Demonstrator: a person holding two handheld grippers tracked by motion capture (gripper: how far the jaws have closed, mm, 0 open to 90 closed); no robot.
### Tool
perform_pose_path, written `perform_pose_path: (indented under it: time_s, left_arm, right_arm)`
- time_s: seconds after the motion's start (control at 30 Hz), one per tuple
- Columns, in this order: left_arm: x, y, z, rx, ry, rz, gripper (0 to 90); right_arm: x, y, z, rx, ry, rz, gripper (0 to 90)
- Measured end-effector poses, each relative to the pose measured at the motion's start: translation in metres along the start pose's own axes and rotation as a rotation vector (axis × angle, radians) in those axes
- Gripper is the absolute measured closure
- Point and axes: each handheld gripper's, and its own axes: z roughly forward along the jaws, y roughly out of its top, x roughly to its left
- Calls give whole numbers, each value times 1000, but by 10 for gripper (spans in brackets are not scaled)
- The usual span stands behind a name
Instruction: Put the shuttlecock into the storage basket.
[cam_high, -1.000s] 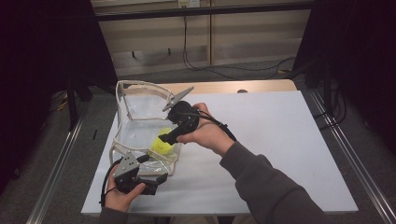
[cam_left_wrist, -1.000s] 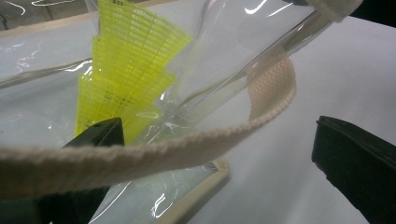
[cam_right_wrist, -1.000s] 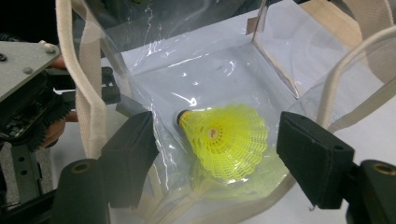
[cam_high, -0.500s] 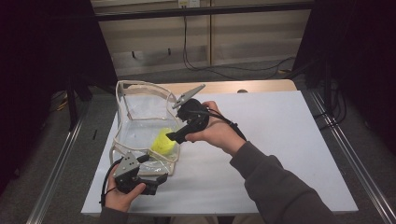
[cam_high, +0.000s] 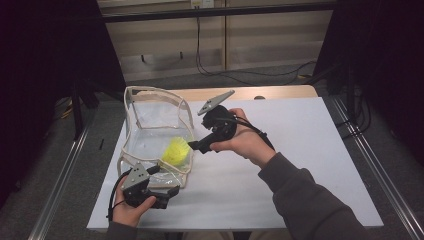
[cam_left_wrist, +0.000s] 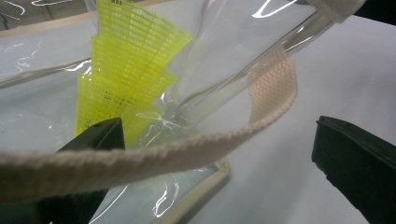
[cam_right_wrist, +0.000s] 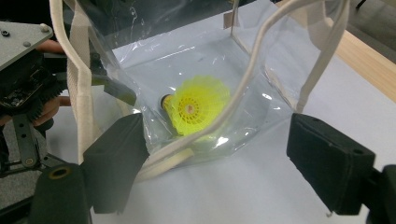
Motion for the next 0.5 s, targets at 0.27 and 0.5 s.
perform_pose_path:
  time_s: [0.27,0.5]
  left_arm:
    - [0,0,0,1,0,1,29]
    - [0,0,0,0,-1,1,29]
  right_arm:
    - [-7,-10,-7,-15,-3,14,173]
    - [-11,-19,-8,-17,-3,25,169]
